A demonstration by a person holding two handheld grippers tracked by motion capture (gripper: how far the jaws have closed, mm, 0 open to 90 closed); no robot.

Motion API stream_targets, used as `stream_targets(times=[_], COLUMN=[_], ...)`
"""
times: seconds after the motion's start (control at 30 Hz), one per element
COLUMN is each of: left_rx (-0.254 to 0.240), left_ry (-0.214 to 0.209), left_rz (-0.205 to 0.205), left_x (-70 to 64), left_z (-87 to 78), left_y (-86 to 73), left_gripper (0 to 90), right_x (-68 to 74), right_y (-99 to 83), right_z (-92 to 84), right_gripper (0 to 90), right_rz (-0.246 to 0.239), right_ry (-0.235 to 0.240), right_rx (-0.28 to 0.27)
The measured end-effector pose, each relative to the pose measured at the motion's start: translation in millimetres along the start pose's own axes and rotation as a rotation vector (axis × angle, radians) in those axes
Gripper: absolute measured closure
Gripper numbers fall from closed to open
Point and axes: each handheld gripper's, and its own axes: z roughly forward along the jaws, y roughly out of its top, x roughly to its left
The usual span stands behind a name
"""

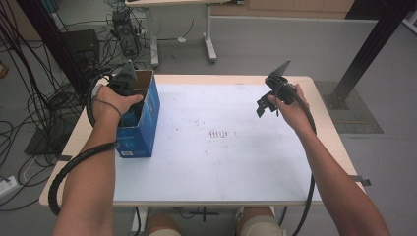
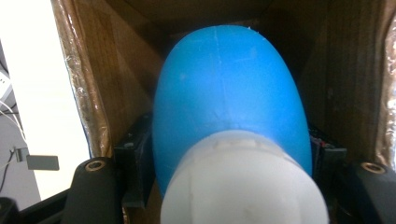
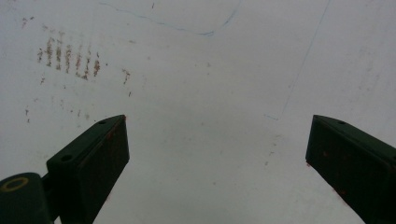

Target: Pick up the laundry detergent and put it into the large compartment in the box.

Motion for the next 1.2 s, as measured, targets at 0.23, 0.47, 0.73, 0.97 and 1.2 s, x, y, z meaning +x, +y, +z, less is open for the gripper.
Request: stream_targets(times=[0.23,0.47,0.73,0.97,1.2], left_rx=[-0.007,-0.012,-0.021,-0.023,-0.021], left_ry=[-0.001,-0.004,0.021,0.022,0.048], left_rz=[-0.004,0.002,0.009,0.011,0.034], left_x=[0.4,-0.7,-6.1,-5.6,-11.5], left_z=[-1.0,-6.1,-15.1,-18.8,-28.1], left_y=[-0.8,-0.6,-1.6,-3.8,-6.1], left_gripper=[31.8,30.2,27.6,27.1,26.1], right_x=[0.1,-0.1,0.2,3.3,5.9], right_y=[0.6,0.2,-0.6,-0.2,-0.3], right_z=[0.6,-0.1,-1.6,-1.5,-2.6], right_gripper=[5.9,5.9,5.9,5.9,5.9], right_rz=[-0.003,-0.003,-0.003,-0.006,-0.010], right_ry=[0.001,0.001,0.003,0.002,0.001], right_rx=[0.001,-0.002,-0.007,-0.008,-0.011])
